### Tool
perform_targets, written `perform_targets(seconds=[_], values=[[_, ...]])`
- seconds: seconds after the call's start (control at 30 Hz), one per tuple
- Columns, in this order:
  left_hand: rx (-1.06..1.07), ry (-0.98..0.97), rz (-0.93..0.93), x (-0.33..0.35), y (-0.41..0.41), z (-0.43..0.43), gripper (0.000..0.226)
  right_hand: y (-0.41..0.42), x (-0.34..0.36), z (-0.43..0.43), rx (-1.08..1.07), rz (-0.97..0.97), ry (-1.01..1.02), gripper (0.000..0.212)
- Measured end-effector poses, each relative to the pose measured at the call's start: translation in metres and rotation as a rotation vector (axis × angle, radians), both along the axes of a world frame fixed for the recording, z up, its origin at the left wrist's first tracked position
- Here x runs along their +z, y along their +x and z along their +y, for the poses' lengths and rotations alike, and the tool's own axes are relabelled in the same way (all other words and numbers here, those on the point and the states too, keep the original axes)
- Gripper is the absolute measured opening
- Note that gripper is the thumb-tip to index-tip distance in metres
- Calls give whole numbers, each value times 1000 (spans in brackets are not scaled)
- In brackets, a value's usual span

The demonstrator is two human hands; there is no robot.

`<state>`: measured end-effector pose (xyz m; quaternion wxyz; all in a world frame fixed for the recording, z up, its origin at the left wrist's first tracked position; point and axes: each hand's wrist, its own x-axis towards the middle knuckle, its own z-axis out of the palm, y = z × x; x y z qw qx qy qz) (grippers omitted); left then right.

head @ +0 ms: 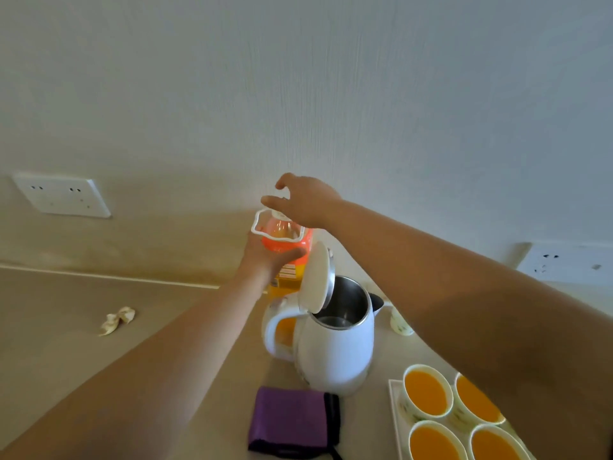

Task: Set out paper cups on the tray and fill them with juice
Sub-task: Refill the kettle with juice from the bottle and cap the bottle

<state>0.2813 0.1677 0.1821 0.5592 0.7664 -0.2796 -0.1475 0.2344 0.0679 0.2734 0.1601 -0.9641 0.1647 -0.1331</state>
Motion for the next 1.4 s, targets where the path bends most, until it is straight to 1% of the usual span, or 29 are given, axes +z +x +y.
perform_targets(seconds=[0.07, 0.13, 0.23, 0.3, 0.43, 0.57, 0.63, 0.67, 0.8, 0.93, 1.1, 1.2, 1.27, 1.33, 1.4], values=[[42, 70, -26, -3, 4, -7, 77, 14, 0, -1, -12, 51, -160, 48], [92, 94, -22, -6, 4, -14, 86, 20, -2, -4, -62, 58, -269, 43], [143, 68, -69, -12, 5, -18, 84, 23, -8, -7, -104, 144, -389, 46], [168, 70, -112, -18, 9, -17, 86, 26, -13, -8, -92, 166, -368, 48], [147, 102, -172, -19, 13, -8, 75, 31, -12, -3, -49, 145, -369, 48], [144, 146, -219, -19, 19, 13, 72, 35, -12, 15, -6, 107, -346, 46], [120, 141, -238, -15, 18, 32, 63, 35, -14, 29, 15, 78, -326, 45], [114, 123, -223, -14, 18, 43, 61, 35, -15, 37, 28, 63, -319, 45], [152, 111, -153, -12, 11, 87, 72, 31, -15, 68, 93, 33, -314, 43], [159, 81, -159, -12, -9, 123, 62, 16, -14, 98, 160, 5, -287, 43], [226, 66, -134, -14, -49, 158, 66, -18, -15, 129, 222, 5, -222, 45], [279, 66, -143, -10, -87, 175, 56, -47, -15, 146, 278, 1, -200, 46], [311, 64, -138, -7, -112, 182, 57, -68, -15, 155, 302, 2, -238, 48], [323, 65, -131, -10, -130, 191, 58, -87, -13, 163, 311, 2, -338, 52], [321, 77, -101, -11, -143, 197, 71, -100, -11, 169, 310, 13, -445, 55]])
